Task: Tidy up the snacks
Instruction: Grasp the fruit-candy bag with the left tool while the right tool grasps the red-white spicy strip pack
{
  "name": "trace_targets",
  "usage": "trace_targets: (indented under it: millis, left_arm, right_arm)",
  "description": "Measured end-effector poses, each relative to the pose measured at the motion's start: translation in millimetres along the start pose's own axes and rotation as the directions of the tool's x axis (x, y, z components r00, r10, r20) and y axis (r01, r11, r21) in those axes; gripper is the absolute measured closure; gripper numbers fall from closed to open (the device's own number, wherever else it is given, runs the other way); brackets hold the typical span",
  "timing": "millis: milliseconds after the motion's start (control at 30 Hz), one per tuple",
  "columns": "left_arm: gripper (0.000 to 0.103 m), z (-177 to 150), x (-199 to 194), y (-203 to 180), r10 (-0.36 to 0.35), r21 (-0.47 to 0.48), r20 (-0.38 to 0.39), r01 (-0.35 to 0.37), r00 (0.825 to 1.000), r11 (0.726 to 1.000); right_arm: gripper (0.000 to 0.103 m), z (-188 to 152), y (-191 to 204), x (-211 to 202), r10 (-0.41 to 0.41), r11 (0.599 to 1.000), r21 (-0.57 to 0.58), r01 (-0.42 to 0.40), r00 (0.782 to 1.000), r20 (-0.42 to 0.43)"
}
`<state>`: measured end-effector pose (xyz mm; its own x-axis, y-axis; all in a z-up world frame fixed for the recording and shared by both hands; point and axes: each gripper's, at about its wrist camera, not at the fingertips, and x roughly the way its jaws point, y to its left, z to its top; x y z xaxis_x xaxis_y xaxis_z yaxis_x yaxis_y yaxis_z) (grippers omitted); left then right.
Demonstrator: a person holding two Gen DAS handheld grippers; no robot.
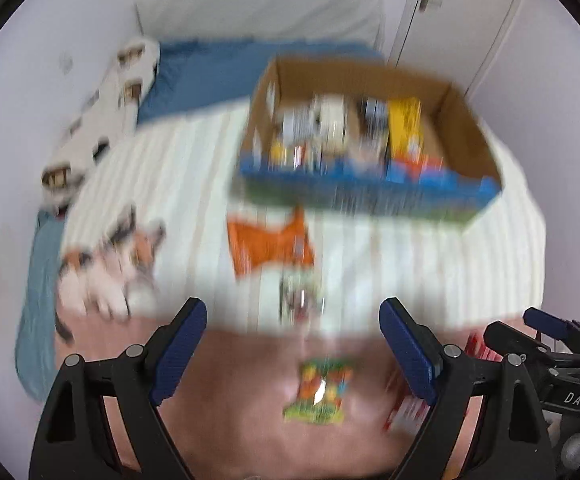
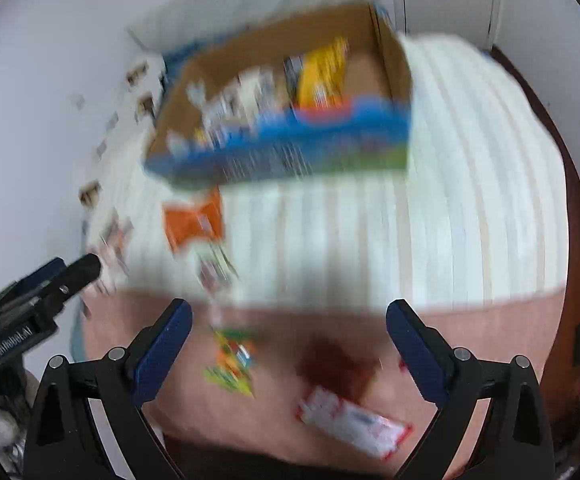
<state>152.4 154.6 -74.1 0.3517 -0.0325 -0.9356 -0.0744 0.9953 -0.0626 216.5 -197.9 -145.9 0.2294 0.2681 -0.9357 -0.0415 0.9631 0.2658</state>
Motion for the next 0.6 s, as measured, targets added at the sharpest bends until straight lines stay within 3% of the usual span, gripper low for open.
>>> trace_targets:
  millis: [167,300,367,467,533,600]
  left_arm:
    - [0.015,-52.7,58.6,2.4,0.021,-0.018,-0.163,-0.025,0.986,1.000]
    - [0.015,-80.5,94.9,0.9,0.040,-0.017,-0.257,-0.046,0.966,0.999]
    - [0.015,-89.0,104.8,-1.5,0.053,0.003,-0.279,-0.055,0.959,0.999]
    - [0.015,-100.2,115.2,-3.5,0.063,0.018,-0.304,-0.061,0.951,0.998]
    - [0.015,-106.5,119.9,-5.0,0.068,0.023,-0.317,-0.064,0.946,0.998]
    - [0.015,-111.4,123.1,-6.5,0.067,0.025,-0.325,-0.062,0.943,0.998]
  right_arm:
    - [0.003,-53.1,-15.1,54.1,-0.043,0.998,-0.049,0.035,0.985,-0.170]
    - [0.003,-90.2,-5.7,90.3,-0.160,0.965,-0.244,0.094,0.950,-0.268]
    - [0.004,-109.5,-3.2,110.0,-0.228,0.934,-0.340,0.112,0.919,-0.323]
    - [0.006,-130.0,-4.7,134.1,-0.294,0.897,-0.424,0.124,0.883,-0.365]
    - [0.018,-139.9,-9.8,146.9,-0.344,0.874,-0.460,0.154,0.865,-0.365]
    - [0.022,-142.6,-15.8,147.2,-0.345,0.878,-0.445,0.176,0.878,-0.332]
